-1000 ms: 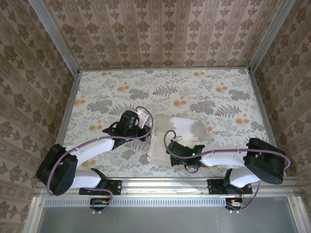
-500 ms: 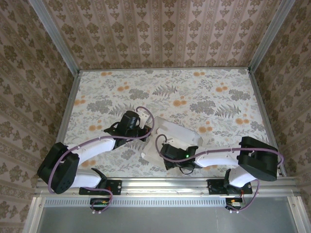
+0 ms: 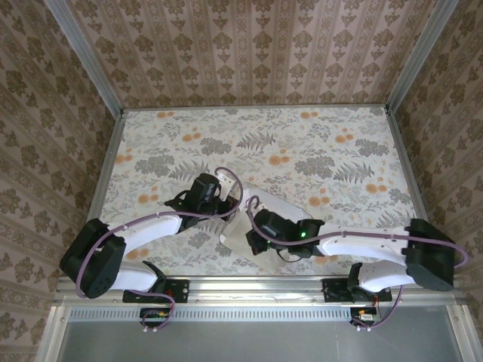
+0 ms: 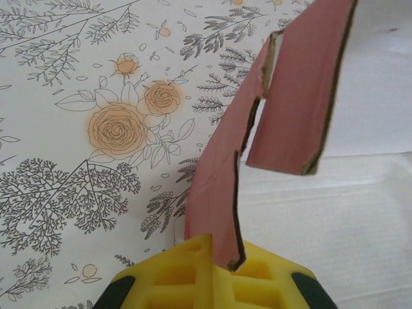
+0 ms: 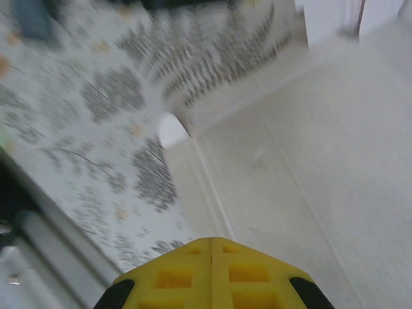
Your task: Fold the paper box
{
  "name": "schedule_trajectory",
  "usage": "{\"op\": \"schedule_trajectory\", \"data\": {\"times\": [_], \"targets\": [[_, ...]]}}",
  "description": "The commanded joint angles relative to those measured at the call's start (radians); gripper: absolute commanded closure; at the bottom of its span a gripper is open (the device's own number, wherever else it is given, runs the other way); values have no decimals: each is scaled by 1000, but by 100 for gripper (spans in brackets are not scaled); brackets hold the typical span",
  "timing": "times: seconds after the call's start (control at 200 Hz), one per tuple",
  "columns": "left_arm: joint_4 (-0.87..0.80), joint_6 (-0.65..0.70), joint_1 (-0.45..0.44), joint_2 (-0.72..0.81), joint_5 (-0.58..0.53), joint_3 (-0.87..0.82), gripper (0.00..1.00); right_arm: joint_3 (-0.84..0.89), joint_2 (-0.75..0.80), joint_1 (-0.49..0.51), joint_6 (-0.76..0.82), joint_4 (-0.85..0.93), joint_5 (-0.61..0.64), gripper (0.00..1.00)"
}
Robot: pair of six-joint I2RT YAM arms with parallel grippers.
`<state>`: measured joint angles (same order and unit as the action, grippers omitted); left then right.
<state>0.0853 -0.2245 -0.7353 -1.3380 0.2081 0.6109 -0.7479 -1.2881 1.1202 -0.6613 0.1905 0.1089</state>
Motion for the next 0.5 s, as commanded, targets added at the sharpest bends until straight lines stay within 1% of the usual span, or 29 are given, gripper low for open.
{"op": "schedule_trajectory", "data": {"times": [0.0,0.12,0.18,0.245,0.39,0.495], "targets": [[-67,14,-19,-33,-21,-3,98,-53,94,-55,80,92,-68,97],[-65,15,-26,-43,-24,7,98,-106,174,-154,128,165,-124,96],[-65,17,-31,-50,-24,12,98,-138,197,-216,148,186,-170,95],[-64,19,-36,-54,-26,16,98,-174,206,-289,164,201,-220,92],[-65,30,-45,-61,-32,23,98,-250,166,-450,202,198,-304,85],[-65,34,-51,-67,-36,29,98,-283,81,-570,205,146,-402,81]]}}
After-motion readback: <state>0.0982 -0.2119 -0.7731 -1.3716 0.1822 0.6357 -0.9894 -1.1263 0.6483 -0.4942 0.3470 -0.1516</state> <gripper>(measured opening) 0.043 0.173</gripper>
